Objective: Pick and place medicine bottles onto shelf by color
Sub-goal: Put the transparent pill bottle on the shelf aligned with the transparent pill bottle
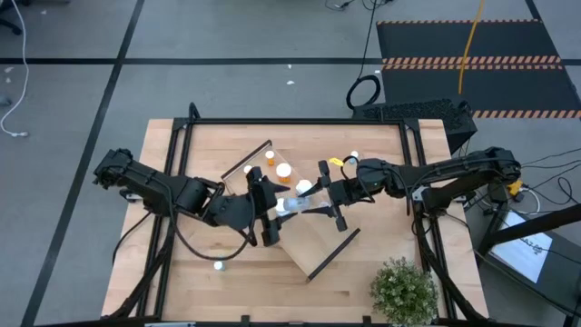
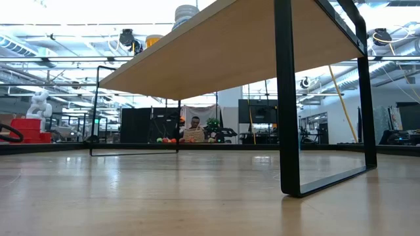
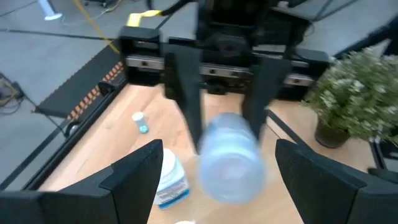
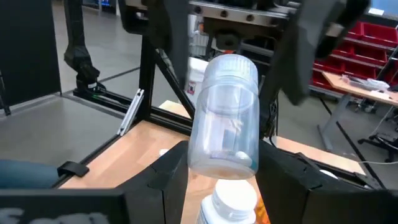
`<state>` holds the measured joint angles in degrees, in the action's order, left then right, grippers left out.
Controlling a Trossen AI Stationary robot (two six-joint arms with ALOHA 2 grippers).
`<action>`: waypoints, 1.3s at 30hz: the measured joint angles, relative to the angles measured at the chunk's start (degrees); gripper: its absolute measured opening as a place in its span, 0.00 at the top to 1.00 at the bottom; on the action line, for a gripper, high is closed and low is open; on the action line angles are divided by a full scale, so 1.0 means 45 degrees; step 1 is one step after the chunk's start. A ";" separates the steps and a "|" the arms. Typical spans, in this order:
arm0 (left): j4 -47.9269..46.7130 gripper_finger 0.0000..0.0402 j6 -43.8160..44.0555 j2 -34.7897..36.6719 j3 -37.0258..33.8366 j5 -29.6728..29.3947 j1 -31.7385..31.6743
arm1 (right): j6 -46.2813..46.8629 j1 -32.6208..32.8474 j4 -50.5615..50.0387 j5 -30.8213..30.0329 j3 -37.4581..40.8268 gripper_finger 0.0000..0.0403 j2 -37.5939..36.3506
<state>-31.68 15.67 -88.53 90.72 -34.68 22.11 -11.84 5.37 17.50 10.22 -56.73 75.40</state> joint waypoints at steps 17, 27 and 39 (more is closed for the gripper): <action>-0.0049 0.46 0.0656 0.0000 -0.0005 0.0198 -0.0418 | -0.0908 0.0416 -0.0039 -0.1362 0.0005 0.60 0.0005; -0.0259 0.60 0.0688 0.0005 -0.0004 0.0575 -0.0418 | -0.0949 0.0416 0.0044 -0.1355 0.0015 0.60 0.0017; -0.0560 0.49 0.0883 0.0019 -0.0441 0.0488 -0.0462 | -0.0947 0.0406 0.0116 -0.1376 0.0019 0.60 0.0019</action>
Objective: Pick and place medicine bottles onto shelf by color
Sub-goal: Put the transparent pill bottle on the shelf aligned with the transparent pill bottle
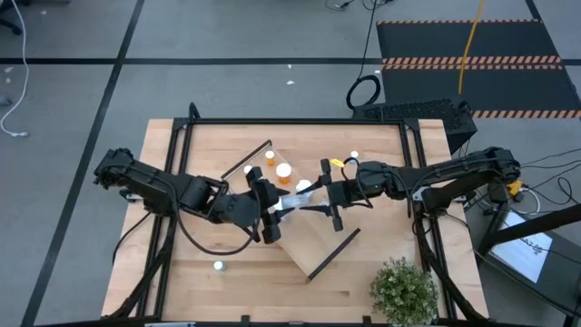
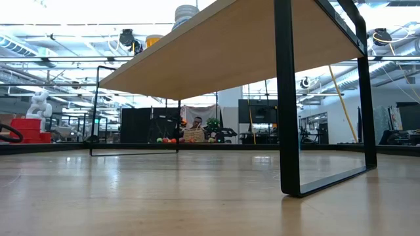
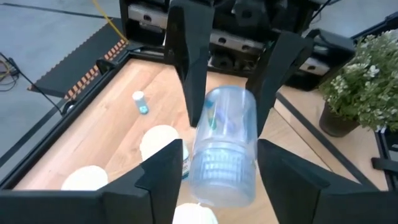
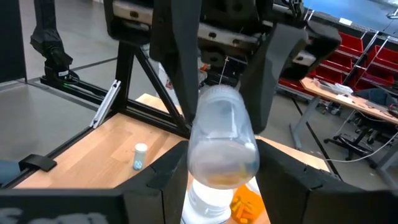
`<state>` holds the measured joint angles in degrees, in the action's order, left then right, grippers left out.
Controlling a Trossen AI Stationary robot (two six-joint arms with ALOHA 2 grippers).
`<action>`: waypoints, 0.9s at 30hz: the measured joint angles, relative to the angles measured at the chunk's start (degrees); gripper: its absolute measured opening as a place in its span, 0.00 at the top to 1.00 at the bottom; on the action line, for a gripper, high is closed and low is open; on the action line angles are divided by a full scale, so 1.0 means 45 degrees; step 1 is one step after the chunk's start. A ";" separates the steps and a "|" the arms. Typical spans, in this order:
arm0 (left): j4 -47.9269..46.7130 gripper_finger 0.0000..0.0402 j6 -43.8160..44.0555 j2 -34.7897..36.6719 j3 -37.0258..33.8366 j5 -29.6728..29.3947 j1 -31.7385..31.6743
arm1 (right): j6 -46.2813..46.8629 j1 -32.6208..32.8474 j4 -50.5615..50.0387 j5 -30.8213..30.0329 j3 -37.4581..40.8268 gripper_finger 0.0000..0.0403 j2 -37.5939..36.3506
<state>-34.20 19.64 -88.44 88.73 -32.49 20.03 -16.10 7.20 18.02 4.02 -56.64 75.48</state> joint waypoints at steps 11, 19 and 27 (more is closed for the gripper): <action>0.0096 0.38 0.0235 0.0000 -0.0064 -0.0030 0.0061 | -0.0049 0.0010 0.0070 0.0090 0.0000 0.61 -0.0005; 0.0196 0.32 0.0152 0.0000 -0.0064 -0.0012 0.0208 | -0.0053 0.0013 0.0072 0.0099 0.0000 0.61 -0.0015; -0.0287 0.36 0.0661 -0.0005 -0.0064 0.0266 0.0325 | -0.0053 0.0010 0.0063 0.0089 0.0000 0.60 -0.0015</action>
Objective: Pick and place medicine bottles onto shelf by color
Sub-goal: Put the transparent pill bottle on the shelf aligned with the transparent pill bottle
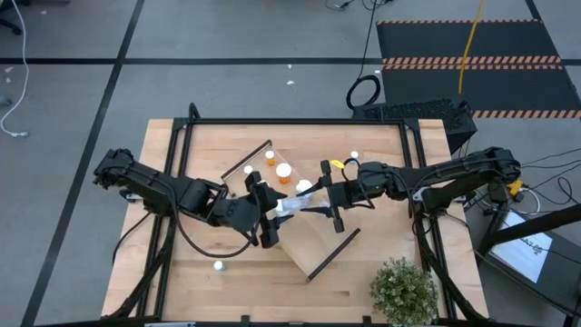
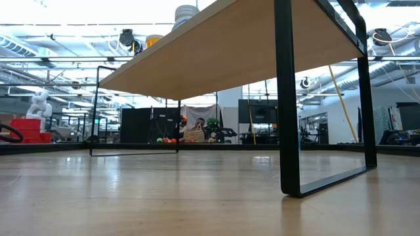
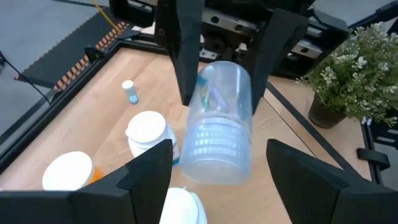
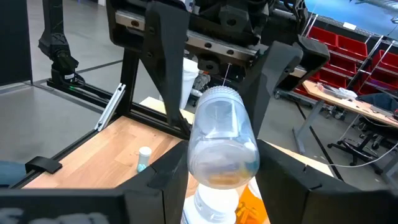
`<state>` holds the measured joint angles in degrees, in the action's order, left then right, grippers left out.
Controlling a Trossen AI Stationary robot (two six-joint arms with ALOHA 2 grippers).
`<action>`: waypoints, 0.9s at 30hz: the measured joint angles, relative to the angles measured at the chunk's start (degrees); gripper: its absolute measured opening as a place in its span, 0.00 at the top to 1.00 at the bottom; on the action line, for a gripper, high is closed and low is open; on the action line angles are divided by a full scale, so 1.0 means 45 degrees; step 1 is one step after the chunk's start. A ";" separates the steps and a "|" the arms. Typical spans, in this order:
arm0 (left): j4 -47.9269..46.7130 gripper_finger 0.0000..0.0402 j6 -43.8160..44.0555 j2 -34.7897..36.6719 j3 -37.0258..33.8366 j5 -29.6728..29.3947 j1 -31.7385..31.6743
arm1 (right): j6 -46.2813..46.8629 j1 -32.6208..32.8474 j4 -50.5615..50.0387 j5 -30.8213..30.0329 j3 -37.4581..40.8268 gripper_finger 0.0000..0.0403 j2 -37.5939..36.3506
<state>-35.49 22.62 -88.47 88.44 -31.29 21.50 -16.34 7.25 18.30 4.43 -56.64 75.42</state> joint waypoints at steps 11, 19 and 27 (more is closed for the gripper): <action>-0.0217 0.58 -0.0048 -0.0005 0.0000 -0.0019 -0.0058 | 0.0000 0.0000 0.0054 -0.0024 -0.0010 0.60 0.0000; -0.0214 0.61 -0.0327 -0.0005 0.0000 0.0181 -0.0058 | -0.0005 0.0000 0.0001 0.0015 -0.0010 0.60 0.0000; -0.0071 0.50 -0.0523 -0.0010 0.0000 0.0197 -0.0078 | 0.0000 0.0000 0.0011 0.0010 -0.0010 0.60 0.0000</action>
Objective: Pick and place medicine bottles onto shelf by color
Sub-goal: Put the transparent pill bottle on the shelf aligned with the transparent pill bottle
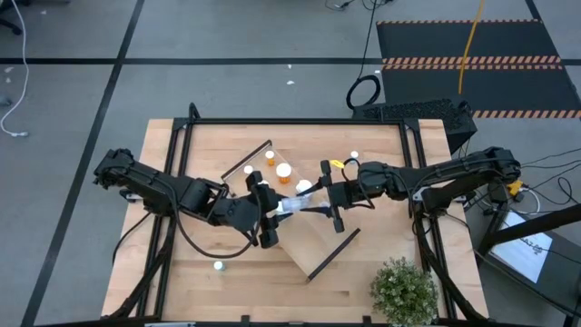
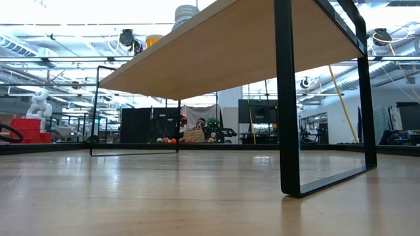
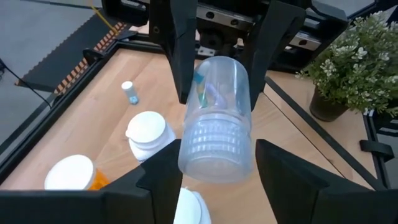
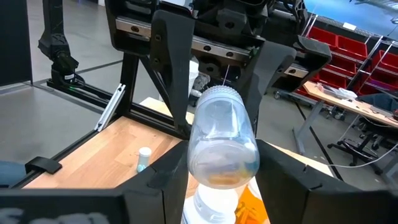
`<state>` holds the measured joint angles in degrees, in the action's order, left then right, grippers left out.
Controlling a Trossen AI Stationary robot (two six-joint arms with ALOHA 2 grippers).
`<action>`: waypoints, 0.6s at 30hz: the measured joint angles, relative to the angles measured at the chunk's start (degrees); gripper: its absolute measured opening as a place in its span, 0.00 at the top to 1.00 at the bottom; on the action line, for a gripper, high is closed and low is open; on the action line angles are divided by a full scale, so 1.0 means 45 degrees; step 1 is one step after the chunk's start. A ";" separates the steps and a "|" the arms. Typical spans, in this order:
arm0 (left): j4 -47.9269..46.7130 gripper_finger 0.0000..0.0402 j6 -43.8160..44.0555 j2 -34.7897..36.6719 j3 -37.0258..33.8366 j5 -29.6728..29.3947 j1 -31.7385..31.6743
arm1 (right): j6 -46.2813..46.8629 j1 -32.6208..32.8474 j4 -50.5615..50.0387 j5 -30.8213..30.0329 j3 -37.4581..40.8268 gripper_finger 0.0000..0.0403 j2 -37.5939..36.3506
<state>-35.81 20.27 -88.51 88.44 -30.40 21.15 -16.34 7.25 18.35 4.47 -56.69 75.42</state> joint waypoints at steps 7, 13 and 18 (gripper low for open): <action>0.0181 0.60 -0.0411 0.0000 0.0000 0.0031 -0.0005 | 0.0000 0.0000 0.0015 0.0027 0.0000 0.60 0.0000; 0.0277 0.64 -0.0539 0.0000 0.0000 0.0060 0.0000 | -0.0005 0.0002 0.0017 0.0070 0.0000 0.60 0.0000; 0.0301 0.58 -0.0555 0.0000 0.0000 0.0055 0.0000 | 0.0249 0.0000 0.0004 0.0016 0.0000 0.58 0.0000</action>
<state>-34.46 17.77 -88.51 88.44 -30.15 21.15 -15.22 7.25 18.37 4.54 -56.69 75.42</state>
